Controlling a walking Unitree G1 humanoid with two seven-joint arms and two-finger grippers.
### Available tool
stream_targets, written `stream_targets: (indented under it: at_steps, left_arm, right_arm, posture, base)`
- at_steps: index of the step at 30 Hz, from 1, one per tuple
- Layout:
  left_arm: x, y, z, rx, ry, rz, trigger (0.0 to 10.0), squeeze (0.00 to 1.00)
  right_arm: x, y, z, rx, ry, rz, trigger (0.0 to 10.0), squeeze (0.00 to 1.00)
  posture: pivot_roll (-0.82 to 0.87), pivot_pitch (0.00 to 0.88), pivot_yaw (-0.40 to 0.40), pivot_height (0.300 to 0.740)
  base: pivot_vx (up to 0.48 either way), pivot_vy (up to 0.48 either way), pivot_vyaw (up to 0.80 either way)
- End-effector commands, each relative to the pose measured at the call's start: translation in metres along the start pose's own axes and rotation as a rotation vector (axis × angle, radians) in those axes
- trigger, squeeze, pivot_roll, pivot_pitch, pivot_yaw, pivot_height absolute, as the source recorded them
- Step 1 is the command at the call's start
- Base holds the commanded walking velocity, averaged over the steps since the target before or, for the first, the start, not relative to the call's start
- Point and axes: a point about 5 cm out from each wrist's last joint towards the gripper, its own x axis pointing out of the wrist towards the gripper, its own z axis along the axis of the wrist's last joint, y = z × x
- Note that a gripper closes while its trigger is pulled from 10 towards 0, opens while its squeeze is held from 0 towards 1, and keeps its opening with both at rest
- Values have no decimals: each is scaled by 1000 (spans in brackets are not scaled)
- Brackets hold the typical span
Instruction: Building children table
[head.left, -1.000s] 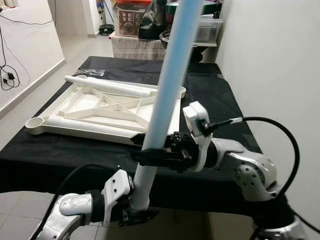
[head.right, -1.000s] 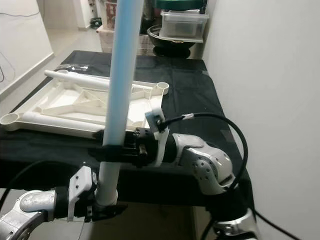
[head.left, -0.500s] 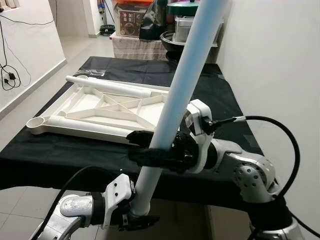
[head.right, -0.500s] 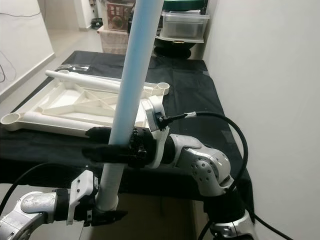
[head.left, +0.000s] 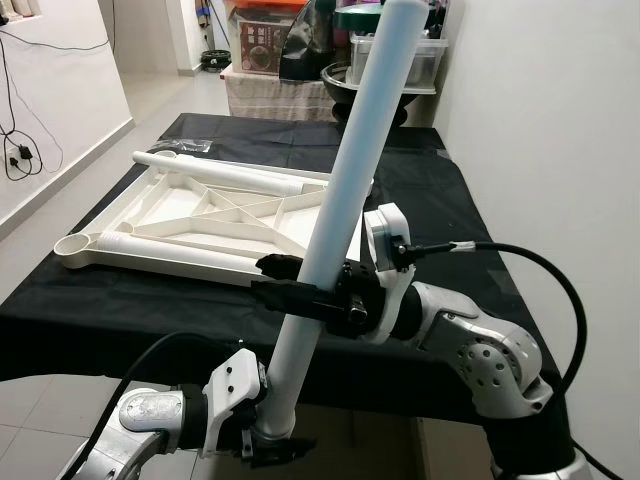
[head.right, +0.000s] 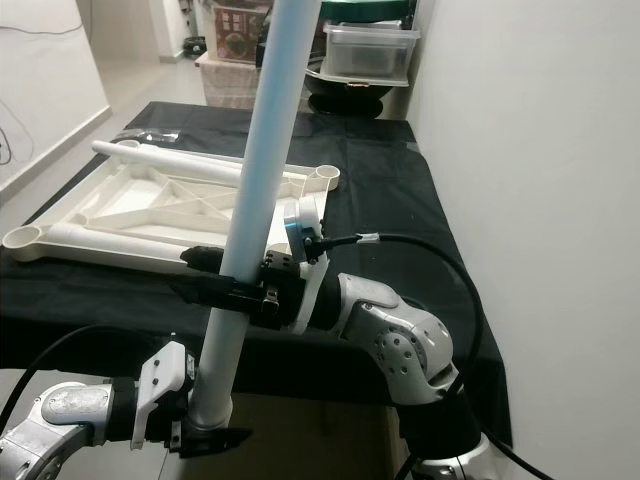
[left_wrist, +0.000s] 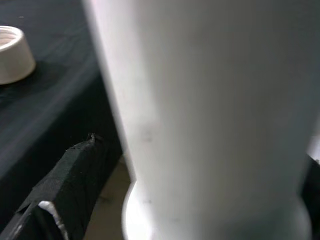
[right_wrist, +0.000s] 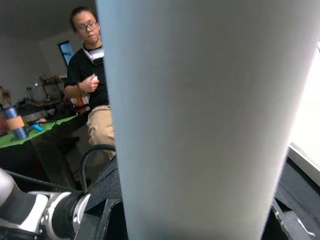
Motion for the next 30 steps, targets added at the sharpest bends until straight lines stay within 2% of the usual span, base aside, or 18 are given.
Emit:
stream_targets:
  at_steps: [1, 3, 4, 7, 8, 9, 10, 14, 18, 20, 21, 22, 25, 30]
  left_arm:
    - [0, 6, 4, 27, -15, 40, 10000, 1000]
    - [0, 6, 4, 27, -15, 40, 10000, 1000]
    - [-5, 13, 6, 40, -20, 110, 10000, 1000]
    - [-6, 16, 6, 45, -21, 133, 10000, 1000]
    - [-9, 20, 7, 49, -28, 188, 10000, 1000]
    - [-14, 29, 11, 69, -57, 297, 10000, 0]
    - [-14, 29, 11, 69, -57, 297, 10000, 0]
    - [-19, 39, 14, 64, -106, 449, 10000, 0]
    - [-18, 37, 12, 37, -113, 478, 10000, 0]
    - [-7, 22, 6, -9, -123, 460, 10000, 0]
    - [0, 13, 4, -26, -128, 440, 10000, 0]
    - [0, 13, 4, -26, -128, 440, 10000, 0]
    - [12, 0, 4, -56, -151, 423, 10000, 0]
    - [20, -7, 5, -74, -168, 423, 10000, 0]
  right_arm:
    - [-1, -4, 9, -57, -16, -5, 0, 0]
    - [-1, -4, 9, -57, -16, -5, 0, 0]
    - [-8, -16, 22, -119, -28, -59, 0, 0]
    - [-10, -20, 27, -138, -35, -78, 0, 0]
    - [-16, -27, 34, -168, -41, -116, 0, 0]
    - [-26, -39, 44, -222, -37, -192, 0, 0]
    - [-26, -39, 44, -222, -37, -192, 0, 0]
    - [-40, -57, 57, -309, -17, -333, 0, 0]
    - [-47, -67, 65, -351, -20, -421, 0, 0]
    - [-55, -86, 70, -435, -9, -619, 0, 0]
    - [-55, -91, 70, -455, -12, -673, 0, 0]
    - [-55, -91, 70, -455, -12, -673, 0, 0]
    - [-55, -101, 66, -488, -9, -782, 0, 0]
    - [-54, -109, 59, -511, 18, -835, 0, 0]
  posture:
    - [12, 0, -60, 740]
    - [12, 0, -60, 740]
    - [14, 0, -62, 740]
    - [14, 0, -62, 740]
    - [18, 0, -63, 740]
    - [21, 0, -65, 740]
    - [21, 0, -65, 740]
    - [22, 0, -65, 740]
    - [25, 0, -67, 740]
    - [35, 0, -70, 740]
    - [36, 0, -71, 740]
    - [36, 0, -71, 740]
    - [44, 0, -74, 740]
    - [57, 0, -79, 740]
  base:
    - [0, 0, 0]
    - [0, 0, 0]
    - [0, 0, 0]
    - [0, 0, 0]
    - [0, 0, 0]
    - [0, 0, 0]
    - [0, 0, 0]
    - [0, 0, 0]
    - [0, 0, 0]
    - [0, 0, 0]
    - [0, 0, 0]
    - [0, 0, 0]
    - [0, 0, 0]
    - [0, 0, 0]
